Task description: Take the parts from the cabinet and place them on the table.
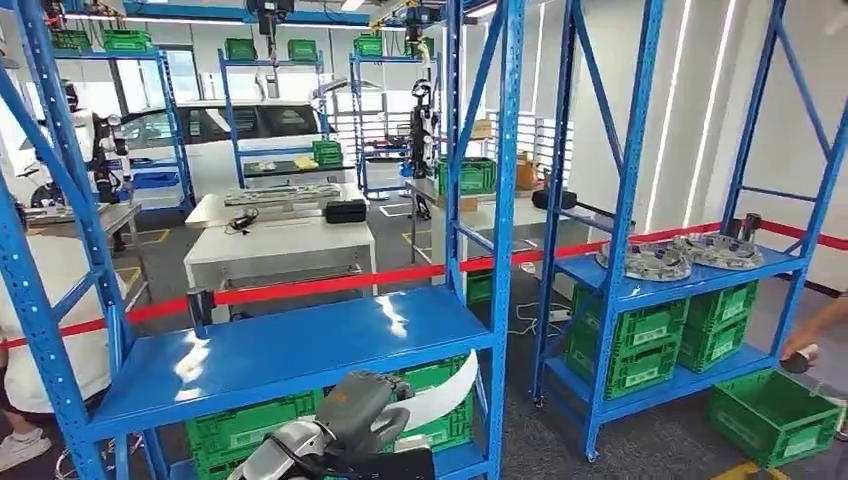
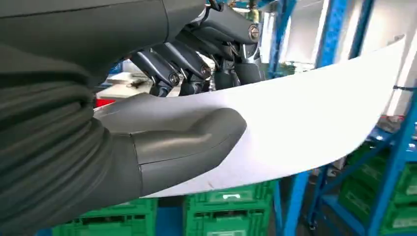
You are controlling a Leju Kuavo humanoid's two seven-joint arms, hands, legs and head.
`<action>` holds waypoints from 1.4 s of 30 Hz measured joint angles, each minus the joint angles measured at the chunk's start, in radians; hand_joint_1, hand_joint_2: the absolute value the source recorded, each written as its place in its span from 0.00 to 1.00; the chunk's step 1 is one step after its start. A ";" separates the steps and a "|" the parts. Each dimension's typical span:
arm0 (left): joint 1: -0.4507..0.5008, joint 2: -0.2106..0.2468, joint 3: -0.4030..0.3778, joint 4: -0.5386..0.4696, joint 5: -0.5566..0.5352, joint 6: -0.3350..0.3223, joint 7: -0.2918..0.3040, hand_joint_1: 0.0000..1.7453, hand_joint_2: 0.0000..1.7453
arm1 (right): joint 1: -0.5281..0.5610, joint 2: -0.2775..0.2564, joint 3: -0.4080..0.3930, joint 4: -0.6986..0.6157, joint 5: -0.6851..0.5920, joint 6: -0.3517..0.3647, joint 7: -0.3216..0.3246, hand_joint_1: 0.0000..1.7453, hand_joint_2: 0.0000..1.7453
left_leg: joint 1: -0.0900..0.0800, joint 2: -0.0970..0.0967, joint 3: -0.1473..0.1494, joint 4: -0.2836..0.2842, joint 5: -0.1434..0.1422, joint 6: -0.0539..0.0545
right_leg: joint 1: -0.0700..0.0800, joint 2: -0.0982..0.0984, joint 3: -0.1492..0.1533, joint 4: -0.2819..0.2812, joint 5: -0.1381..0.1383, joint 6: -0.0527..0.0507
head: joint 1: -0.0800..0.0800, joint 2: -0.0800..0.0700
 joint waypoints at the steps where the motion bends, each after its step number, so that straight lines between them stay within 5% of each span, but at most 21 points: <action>1: 0.000 -0.003 0.000 0.000 0.003 -0.003 -0.005 1.00 1.00 | 0.001 0.000 0.000 0.000 0.001 0.000 0.000 0.00 0.00 | 0.000 0.009 0.003 -0.004 0.002 -0.005 | 0.002 0.008 -0.002 0.001 0.001 -0.005 | 0.000 0.000; 3: -0.001 -0.006 -0.001 -0.002 0.008 -0.005 -0.009 1.00 1.00 | 0.003 0.000 0.000 0.000 0.003 0.001 0.000 0.00 0.00 | 0.005 0.002 -0.002 0.000 -0.007 -0.018 | -0.008 0.026 -0.001 -0.008 0.009 -0.018 | 0.000 0.000; 4: -0.001 -0.006 -0.002 -0.002 0.012 -0.005 -0.015 1.00 1.00 | 0.003 0.000 0.000 0.000 0.005 0.003 0.000 0.00 0.00 | 0.008 -0.055 -0.009 0.028 -0.033 -0.026 | -0.010 0.034 -0.002 -0.009 0.011 -0.023 | -0.002 0.000; 5: -0.001 -0.003 -0.002 -0.002 0.014 -0.005 -0.016 1.00 1.00 | 0.001 -0.001 0.000 0.000 0.005 0.003 -0.001 0.00 0.00 | 0.009 -0.083 -0.034 0.086 -0.070 -0.029 | -0.011 0.041 -0.004 -0.009 0.014 -0.027 | -0.002 0.000; 7: 0.003 0.002 -0.003 -0.001 0.022 -0.014 -0.026 1.00 1.00 | 0.000 -0.001 0.000 0.000 0.014 0.003 -0.001 0.00 0.00 | 0.011 -0.097 -0.106 0.246 -0.142 -0.033 | -0.010 0.064 -0.011 -0.009 0.017 -0.031 | -0.003 0.000; 9: 0.006 0.003 -0.003 -0.001 0.029 -0.022 -0.038 1.00 1.00 | 0.004 -0.001 0.000 0.000 0.022 0.002 0.003 0.00 0.00 | 0.011 -0.098 -0.134 0.303 -0.145 -0.030 | -0.010 0.089 -0.015 -0.009 0.021 -0.030 | -0.004 0.000; 12: 0.003 0.001 -0.003 -0.006 0.032 -0.026 -0.040 1.00 1.00 | 0.006 -0.001 0.000 0.000 0.024 0.002 0.005 0.00 0.00 | 0.011 -0.123 -0.028 0.087 -0.025 -0.013 | -0.010 0.127 -0.017 -0.009 0.029 -0.021 | -0.005 0.000; 14: -0.001 0.000 -0.004 -0.010 0.032 -0.026 -0.042 1.00 1.00 | 0.003 -0.001 0.001 0.000 0.025 0.002 0.004 0.00 0.00 | 0.009 -0.181 0.010 -0.003 -0.017 -0.006 | -0.009 0.144 -0.023 -0.008 0.036 -0.010 | -0.004 0.000; 17: -0.003 -0.008 -0.005 -0.013 0.032 -0.026 -0.042 1.00 1.00 | 0.007 -0.003 0.001 0.000 0.026 0.003 0.003 0.00 0.00 | -0.002 -0.149 0.007 -0.006 -0.008 0.009 | -0.017 0.170 -0.028 -0.025 0.052 0.016 | -0.004 0.000; 18: -0.004 -0.010 -0.005 -0.013 0.032 -0.027 -0.041 1.00 1.00 | 0.009 -0.006 0.001 0.000 0.026 0.003 0.003 0.00 0.00 | 0.012 -0.132 0.018 -0.023 0.006 0.018 | -0.016 0.178 -0.031 -0.026 0.057 0.022 | -0.005 0.000; 20: -0.007 -0.016 -0.005 -0.015 0.032 -0.027 -0.042 1.00 1.00 | 0.010 -0.005 0.001 0.000 0.026 0.003 0.003 0.00 0.00 | 0.011 -0.114 0.014 -0.030 0.019 0.032 | -0.007 0.090 -0.063 0.041 0.000 0.023 | 0.001 0.000; 21: -0.007 -0.015 -0.005 -0.015 0.032 -0.027 -0.042 1.00 1.00 | 0.006 -0.006 0.001 0.000 0.026 0.003 0.003 0.00 0.00 | 0.009 -0.102 0.011 -0.029 0.020 0.032 | -0.006 0.069 -0.095 0.113 -0.039 0.026 | 0.003 0.000; 23: -0.006 -0.014 -0.005 -0.012 0.032 -0.028 -0.040 1.00 1.00 | 0.004 -0.006 0.001 0.000 0.025 0.000 0.001 0.00 0.00 | 0.005 -0.075 0.005 -0.025 0.019 0.033 | -0.005 0.058 -0.156 0.260 -0.100 0.030 | 0.003 0.000; 24: -0.006 -0.014 -0.006 -0.010 0.033 -0.028 -0.040 1.00 1.00 | 0.005 -0.006 0.001 0.000 0.021 -0.002 -0.002 0.00 0.00 | 0.005 -0.062 0.001 -0.022 0.019 0.033 | -0.006 0.057 -0.163 0.282 -0.101 0.031 | 0.003 0.000; 26: -0.007 -0.015 -0.006 -0.010 0.035 -0.028 -0.038 1.00 1.00 | 0.007 -0.008 0.001 0.000 0.017 -0.004 -0.008 0.00 0.00 | 0.005 -0.037 -0.002 -0.016 0.016 0.032 | -0.005 0.050 -0.095 0.175 -0.047 0.029 | 0.003 0.000; 28: -0.011 -0.018 -0.006 -0.010 0.036 -0.028 -0.038 1.00 1.00 | 0.005 -0.010 0.001 0.000 0.014 -0.005 -0.009 0.00 0.00 | 0.003 -0.015 -0.002 -0.006 0.008 0.024 | 0.000 -0.005 0.015 -0.010 0.002 0.020 | 0.003 0.000; 29: -0.013 -0.018 -0.006 -0.010 0.038 -0.028 -0.037 1.00 1.00 | 0.003 -0.010 0.001 0.000 0.013 -0.005 -0.009 0.00 0.00 | -0.007 -0.008 -0.004 -0.005 0.003 0.017 | 0.005 -0.028 0.014 -0.010 0.000 0.008 | 0.001 0.000; 33: -0.015 -0.022 -0.007 -0.009 0.044 -0.026 -0.038 1.00 1.00 | 0.006 -0.010 0.001 0.000 0.012 -0.006 0.000 0.00 0.00 | -0.008 0.027 0.005 -0.009 -0.002 0.001 | 0.000 0.020 0.007 -0.021 0.010 -0.011 | 0.000 0.000; 35: -0.017 -0.021 -0.008 -0.006 0.044 -0.018 -0.045 1.00 1.00 | 0.006 -0.008 0.001 0.000 0.009 -0.007 0.010 0.00 0.00 | 0.002 -0.064 -0.019 0.047 -0.046 -0.014 | -0.008 0.034 0.008 -0.026 0.018 -0.024 | -0.003 0.000; 36: -0.017 -0.018 -0.008 -0.004 0.044 -0.014 -0.047 1.00 1.00 | 0.004 -0.008 0.001 0.000 0.008 -0.009 0.011 0.00 0.00 | 0.005 -0.088 -0.048 0.117 -0.086 -0.018 | -0.009 0.043 0.005 -0.026 0.019 -0.026 | -0.002 0.000; 42: -0.016 -0.016 -0.008 -0.002 0.044 -0.013 -0.048 1.00 1.00 | 0.003 -0.008 0.001 0.000 0.007 -0.010 0.012 0.00 0.00 | 0.006 -0.093 -0.065 0.156 -0.106 -0.020 | -0.009 0.050 0.004 -0.026 0.019 -0.026 | -0.003 0.000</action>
